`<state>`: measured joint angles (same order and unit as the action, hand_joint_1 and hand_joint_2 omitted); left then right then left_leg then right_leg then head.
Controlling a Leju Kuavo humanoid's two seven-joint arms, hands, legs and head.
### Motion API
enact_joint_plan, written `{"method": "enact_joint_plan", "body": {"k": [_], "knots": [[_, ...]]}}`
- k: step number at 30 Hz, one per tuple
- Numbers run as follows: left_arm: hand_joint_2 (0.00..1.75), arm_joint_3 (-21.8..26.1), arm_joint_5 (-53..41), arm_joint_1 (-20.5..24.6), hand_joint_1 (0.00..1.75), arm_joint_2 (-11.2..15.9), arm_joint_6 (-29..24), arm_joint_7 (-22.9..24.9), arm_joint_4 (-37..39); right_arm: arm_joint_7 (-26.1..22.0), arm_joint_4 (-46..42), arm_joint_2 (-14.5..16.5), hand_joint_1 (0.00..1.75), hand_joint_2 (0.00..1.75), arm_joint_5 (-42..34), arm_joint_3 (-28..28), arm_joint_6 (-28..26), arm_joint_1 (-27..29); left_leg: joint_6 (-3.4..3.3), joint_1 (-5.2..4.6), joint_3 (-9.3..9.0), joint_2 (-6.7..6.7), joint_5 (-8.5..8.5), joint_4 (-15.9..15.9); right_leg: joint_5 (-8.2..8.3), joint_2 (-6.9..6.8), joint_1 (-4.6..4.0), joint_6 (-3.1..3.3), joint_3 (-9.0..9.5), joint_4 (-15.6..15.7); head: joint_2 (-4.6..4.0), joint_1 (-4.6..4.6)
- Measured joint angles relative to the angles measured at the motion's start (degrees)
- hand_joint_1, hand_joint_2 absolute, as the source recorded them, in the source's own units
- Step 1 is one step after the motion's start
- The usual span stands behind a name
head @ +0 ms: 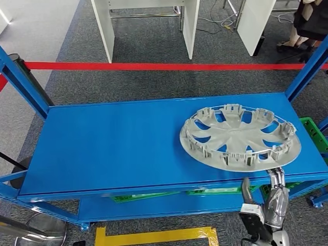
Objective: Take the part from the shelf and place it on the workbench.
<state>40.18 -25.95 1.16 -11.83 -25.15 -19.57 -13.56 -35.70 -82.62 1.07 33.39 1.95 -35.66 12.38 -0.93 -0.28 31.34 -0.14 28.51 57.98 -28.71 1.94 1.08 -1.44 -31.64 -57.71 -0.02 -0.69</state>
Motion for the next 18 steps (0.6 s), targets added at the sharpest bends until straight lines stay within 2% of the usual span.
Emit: {"method": "enact_joint_plan", "body": {"k": [3, 8, 18], "knots": [[1.75, 0.47, -1.08, 0.22, 0.0, -0.32, -0.43, 0.18, 0.45, 0.34, -2.5, -1.69, 0.0, 1.75, 4.84, 2.14, -1.63, 0.15, 0.0, 0.0, 0.0, 0.0, 0.0, 0.0, 0.0, 0.0, 0.0, 0.0, 0.0, 0.0, 0.0, 0.01], [1.75, 0.56, -2.4, 0.47, 0.0, -0.66, -0.55, 0.18, 0.86, 5.21, -3.86, -6.34, 0.0, 1.75, 7.99, 7.91, -2.95, 0.28, 0.0, -0.01, 0.0, 0.0, 0.0, 0.01, 0.0, 0.0, 0.01, 0.0, 0.0, 0.01, 0.0, 0.01], [1.75, 0.49, -5.1, 0.86, 0.0, -0.73, 0.85, -1.15, 1.04, 16.95, -3.89, -14.19, 0.0, 1.75, 6.05, 19.96, -3.75, 1.2, 0.0, -0.01, 0.0, -0.01, 0.0, 0.01, 0.0, -0.01, 0.0, 0.0, -0.01, 0.01, 0.0, -0.01]]}}
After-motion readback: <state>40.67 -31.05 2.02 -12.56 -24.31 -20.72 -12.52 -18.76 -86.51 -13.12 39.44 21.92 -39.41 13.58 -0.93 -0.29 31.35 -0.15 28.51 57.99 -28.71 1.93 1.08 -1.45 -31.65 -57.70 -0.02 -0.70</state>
